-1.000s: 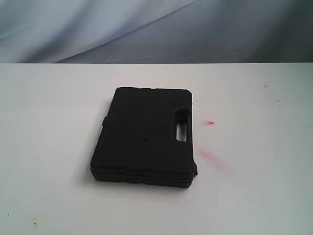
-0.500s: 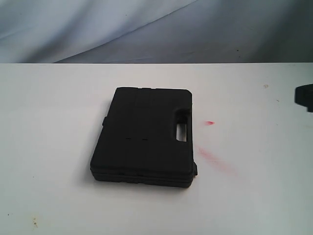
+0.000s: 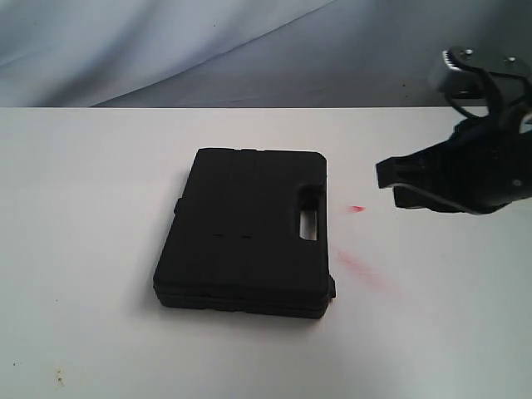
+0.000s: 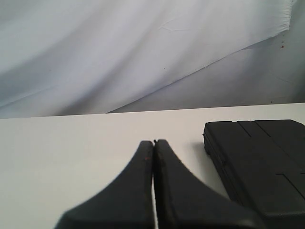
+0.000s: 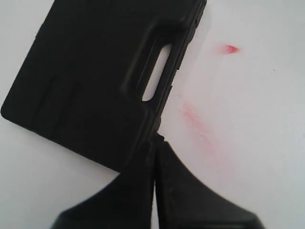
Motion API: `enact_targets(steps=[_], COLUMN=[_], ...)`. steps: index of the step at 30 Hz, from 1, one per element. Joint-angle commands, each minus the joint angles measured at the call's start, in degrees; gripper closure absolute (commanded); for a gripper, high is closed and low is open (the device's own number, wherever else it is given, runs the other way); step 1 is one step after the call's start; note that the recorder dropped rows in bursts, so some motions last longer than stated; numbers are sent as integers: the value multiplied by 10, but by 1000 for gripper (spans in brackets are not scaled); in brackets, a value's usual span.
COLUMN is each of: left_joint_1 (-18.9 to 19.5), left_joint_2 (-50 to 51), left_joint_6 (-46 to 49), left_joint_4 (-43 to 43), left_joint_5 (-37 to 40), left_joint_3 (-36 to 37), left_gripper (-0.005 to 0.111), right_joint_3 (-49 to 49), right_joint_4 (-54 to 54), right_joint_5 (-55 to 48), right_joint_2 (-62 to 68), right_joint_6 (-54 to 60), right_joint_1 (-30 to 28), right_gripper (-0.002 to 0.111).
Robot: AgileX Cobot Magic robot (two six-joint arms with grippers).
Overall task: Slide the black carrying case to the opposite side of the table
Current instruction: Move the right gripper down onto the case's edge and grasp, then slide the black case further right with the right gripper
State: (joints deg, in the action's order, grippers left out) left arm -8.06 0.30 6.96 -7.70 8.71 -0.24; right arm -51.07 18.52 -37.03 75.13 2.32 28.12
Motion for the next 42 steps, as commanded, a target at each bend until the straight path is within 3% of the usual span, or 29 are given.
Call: enact_targets(steps=[1,13,27,35,42], left_joint_1=[1,1,1,1,1], left_joint_2=[-3,-3,-3,-3,-3], left_joint_6=[-5,-5,-5,-5,-5], left_joint_4=[0,0,0,0,0], left_joint_5=[-3,-3,-3,-3,-3], left_joint_3=[2,2,2,2,2], left_gripper=[106,106,106,106,106], right_joint_3=[-49,-205,-307,-387,-397], right_joint_4=[-45,-159,-166,-185,-194], right_joint_5=[6,-69,-76,-148,-135], right_joint_2=[65,229,358,432,443], right_joint_6=[-73,-219,-243,-250,-247], right_joint_1=[27,74,74,74,73], right_gripper=[108,108,108,108,108])
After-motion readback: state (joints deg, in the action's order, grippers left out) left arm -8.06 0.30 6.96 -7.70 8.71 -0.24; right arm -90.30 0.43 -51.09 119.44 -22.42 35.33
